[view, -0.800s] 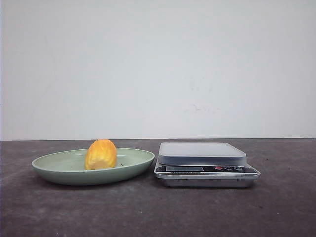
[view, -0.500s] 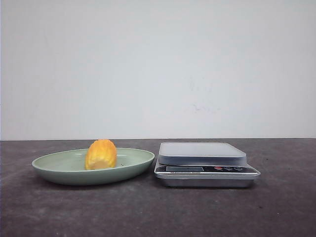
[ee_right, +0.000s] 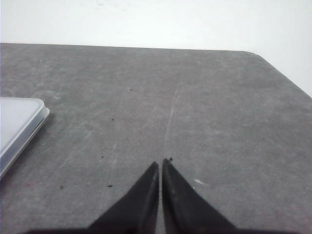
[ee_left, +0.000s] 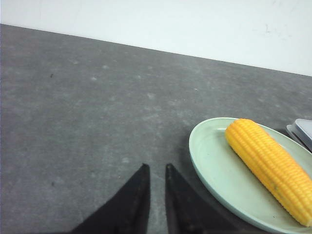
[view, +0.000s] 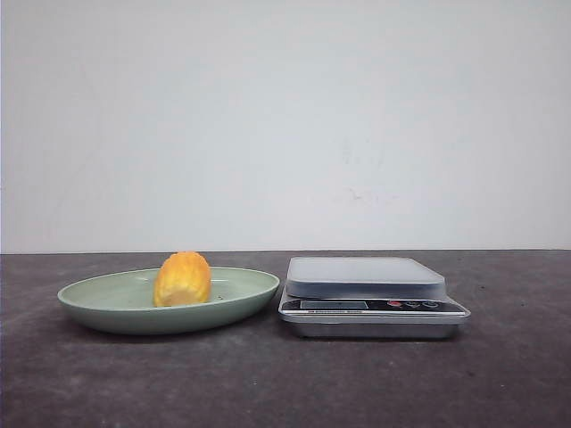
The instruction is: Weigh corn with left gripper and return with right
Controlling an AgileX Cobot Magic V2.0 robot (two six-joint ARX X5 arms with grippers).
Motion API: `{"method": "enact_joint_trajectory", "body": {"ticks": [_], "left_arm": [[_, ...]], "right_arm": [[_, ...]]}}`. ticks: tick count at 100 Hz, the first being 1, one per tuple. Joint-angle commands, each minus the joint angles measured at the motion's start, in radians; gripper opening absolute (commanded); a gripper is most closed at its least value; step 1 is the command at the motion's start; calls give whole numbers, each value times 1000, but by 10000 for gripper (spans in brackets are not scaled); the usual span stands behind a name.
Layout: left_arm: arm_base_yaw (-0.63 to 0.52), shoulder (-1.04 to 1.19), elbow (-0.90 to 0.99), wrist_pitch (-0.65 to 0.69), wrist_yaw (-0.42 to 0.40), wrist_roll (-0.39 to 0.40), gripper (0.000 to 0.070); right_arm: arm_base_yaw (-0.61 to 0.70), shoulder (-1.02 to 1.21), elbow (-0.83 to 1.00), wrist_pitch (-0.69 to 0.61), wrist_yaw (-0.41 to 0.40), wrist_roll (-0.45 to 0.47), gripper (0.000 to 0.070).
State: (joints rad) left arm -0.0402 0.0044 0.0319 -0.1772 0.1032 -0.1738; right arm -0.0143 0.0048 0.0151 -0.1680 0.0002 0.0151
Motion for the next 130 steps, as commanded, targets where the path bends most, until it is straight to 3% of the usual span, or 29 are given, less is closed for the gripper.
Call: {"method": "enact_joint_trajectory", "body": {"ticks": [1,130], "left_arm": [[1,-1,-18,-4,-2,11,15],[1,-1,-18,21,-1,9,15]], "right_arm": [[-2,0,-2,12,0,-4,4],[-1,0,-2,31,0,0,4]]}}
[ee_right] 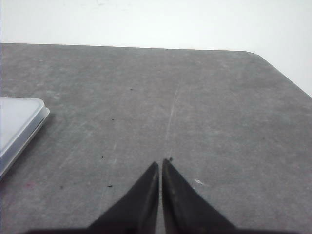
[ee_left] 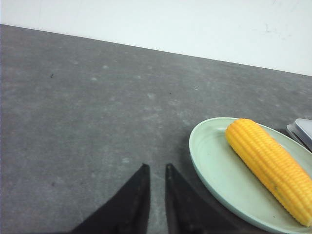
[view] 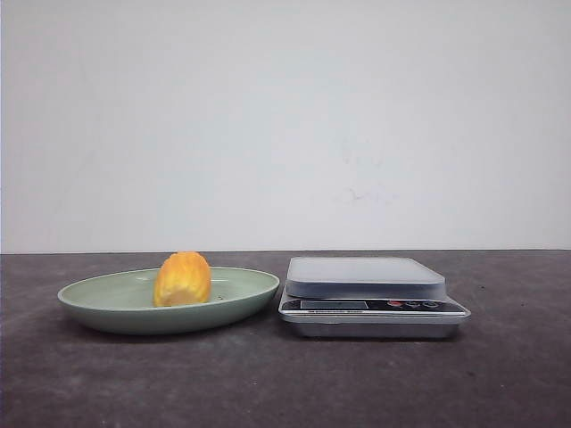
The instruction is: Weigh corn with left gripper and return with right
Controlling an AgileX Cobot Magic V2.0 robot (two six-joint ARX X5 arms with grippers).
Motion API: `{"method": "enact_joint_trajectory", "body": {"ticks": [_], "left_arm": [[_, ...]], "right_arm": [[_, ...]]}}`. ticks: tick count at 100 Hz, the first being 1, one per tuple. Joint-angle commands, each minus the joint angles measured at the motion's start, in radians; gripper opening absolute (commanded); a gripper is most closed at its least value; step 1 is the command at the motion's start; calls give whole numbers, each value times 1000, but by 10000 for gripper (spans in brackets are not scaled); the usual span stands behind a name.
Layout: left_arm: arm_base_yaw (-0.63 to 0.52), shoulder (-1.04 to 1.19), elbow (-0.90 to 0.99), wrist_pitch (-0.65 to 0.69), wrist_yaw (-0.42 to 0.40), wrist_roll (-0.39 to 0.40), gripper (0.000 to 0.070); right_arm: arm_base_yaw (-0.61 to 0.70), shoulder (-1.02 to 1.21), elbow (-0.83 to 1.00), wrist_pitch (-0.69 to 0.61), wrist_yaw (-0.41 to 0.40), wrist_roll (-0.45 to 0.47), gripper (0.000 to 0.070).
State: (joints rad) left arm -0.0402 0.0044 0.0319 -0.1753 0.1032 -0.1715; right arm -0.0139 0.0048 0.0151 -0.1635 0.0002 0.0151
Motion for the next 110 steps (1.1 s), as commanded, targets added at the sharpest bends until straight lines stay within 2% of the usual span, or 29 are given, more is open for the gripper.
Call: {"method": "enact_joint_trajectory", "body": {"ticks": [1,30,43,54,65,72,83,92,99,110], "left_arm": [[1,-1,-18,19,-1,3,16],[1,-1,-18,10,-7,5,12],[1,1,-18,-14,-72,-1,12],[1,2,-13,-13,-99,-66,12],[0,10,28,-25,-67,-194,15],[0,31,79,-27,-61,-224,15],[0,105,200,-30,-61,-227,15],[0,216,331,-50,-50,-220,15],[0,317,447,-79,-33,-186,14],[0,469,633,-143,1,-145,24]], "right_arm": [[-2,0,-2,28,0,0,4],[-2,0,-2,40,0,108,4],[-2,0,-2,4,1,115,4],[-2,0,0,0,-2,177,3],[-1,6,45,-3,-12,277,3],[-1,26,98,-2,-12,321,3],[-1,101,212,-23,-27,375,3],[-1,204,319,-53,-35,377,3],[-1,292,412,-96,-49,367,3],[-1,409,554,-138,-117,330,3]]}}
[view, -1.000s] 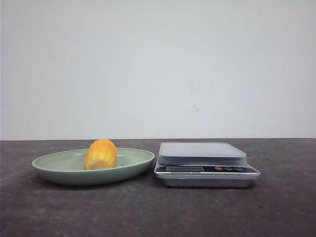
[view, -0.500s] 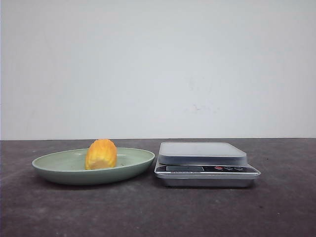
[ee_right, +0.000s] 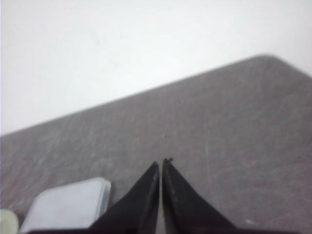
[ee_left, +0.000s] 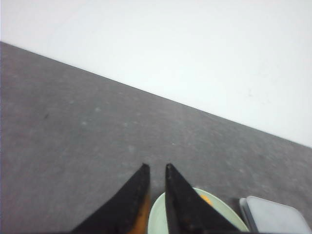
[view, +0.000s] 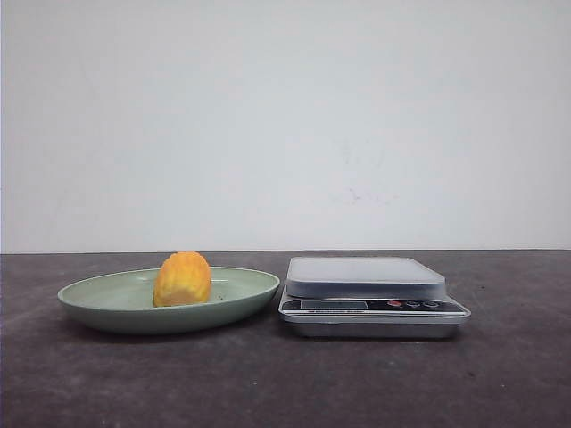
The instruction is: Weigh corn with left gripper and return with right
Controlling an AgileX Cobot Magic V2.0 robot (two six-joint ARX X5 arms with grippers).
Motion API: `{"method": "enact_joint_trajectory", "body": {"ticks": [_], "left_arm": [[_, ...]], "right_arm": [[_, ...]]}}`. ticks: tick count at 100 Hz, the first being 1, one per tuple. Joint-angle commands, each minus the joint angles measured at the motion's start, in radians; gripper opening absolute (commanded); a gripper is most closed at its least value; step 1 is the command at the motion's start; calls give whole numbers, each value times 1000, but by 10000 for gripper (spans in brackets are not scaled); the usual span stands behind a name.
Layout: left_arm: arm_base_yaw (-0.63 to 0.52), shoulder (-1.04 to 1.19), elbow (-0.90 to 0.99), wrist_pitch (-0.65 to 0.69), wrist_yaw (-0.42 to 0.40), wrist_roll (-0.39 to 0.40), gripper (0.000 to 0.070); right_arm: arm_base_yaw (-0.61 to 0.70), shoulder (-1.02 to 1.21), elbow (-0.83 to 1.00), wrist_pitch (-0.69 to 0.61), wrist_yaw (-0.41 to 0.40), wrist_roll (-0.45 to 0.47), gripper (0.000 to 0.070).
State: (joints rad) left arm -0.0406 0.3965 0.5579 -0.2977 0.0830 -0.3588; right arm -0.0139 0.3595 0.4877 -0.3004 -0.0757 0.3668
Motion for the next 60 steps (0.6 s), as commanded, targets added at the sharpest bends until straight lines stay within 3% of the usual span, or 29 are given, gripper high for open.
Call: {"method": "enact_joint_trajectory", "body": {"ticks": [1,5,10,13,17,25,30,60], "left_arm": [[0,89,122,-26,26,44,33],[0,137,182,-51,52,45,107],[0,188,249,-84,80,48,258],[0,215,283,-102,92,58,344],[0,245,322,-121,103,64,406],[-1,294,377,-148,131,63,406],[-7,316,399,-158,145,62,406],[-134,457,423,-136,121,72,406]], "right_arm": [[-1,63,93,-4,-53,-29,3],[-1,99,143,-25,-88,-55,4],[-1,140,203,-60,-109,-81,35],[0,162,236,-80,-109,-93,92],[0,188,274,-103,-109,-107,203],[9,224,332,-134,-110,-132,432],[19,239,356,-142,-117,-142,504],[71,294,443,-262,-119,-169,515]]}}
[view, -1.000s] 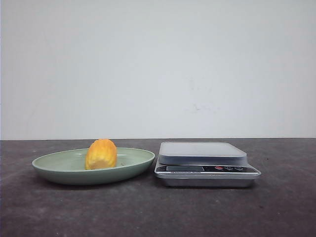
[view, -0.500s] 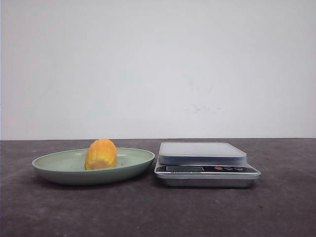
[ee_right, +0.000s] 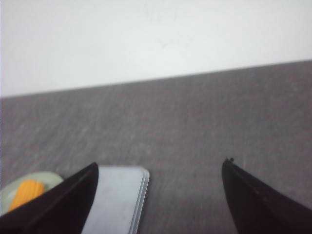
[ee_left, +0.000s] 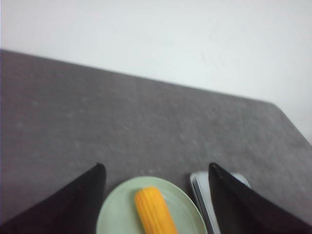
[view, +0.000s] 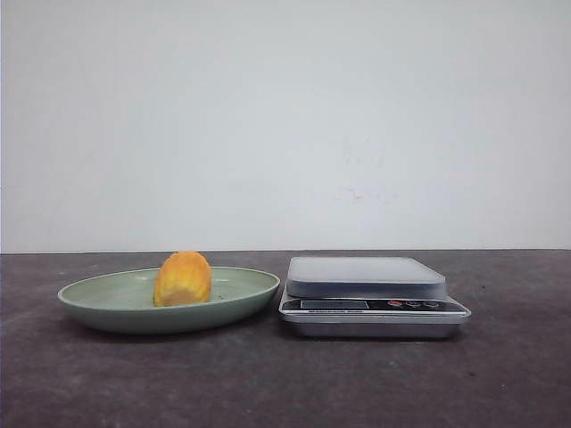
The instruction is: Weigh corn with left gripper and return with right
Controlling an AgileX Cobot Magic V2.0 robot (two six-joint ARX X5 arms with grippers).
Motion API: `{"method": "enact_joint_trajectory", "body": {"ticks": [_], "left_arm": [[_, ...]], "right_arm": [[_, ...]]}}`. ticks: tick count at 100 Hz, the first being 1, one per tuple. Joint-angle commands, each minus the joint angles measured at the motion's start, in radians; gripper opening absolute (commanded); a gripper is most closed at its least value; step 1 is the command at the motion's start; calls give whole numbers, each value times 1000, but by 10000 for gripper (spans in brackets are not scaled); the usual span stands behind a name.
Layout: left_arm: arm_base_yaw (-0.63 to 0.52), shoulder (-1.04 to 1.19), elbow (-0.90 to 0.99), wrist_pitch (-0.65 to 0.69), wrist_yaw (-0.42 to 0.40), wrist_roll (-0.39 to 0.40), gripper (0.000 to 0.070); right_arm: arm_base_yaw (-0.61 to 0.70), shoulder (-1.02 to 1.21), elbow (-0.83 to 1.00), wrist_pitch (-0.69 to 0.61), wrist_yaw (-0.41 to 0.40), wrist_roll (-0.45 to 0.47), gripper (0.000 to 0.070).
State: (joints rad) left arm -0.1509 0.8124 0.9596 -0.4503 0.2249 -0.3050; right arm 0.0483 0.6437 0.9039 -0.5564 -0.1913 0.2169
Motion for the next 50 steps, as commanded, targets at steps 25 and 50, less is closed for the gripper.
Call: {"method": "enact_joint_trajectory", "body": {"ticks": [25,50], "left_arm": [[-156,274,21,103,-136,33,406],[-264,535,21,196,-203,31,406]], "right_arm": [[22,10,33,-14,-15,-20,515],[22,10,43,-27,-27,-15,514]]}}
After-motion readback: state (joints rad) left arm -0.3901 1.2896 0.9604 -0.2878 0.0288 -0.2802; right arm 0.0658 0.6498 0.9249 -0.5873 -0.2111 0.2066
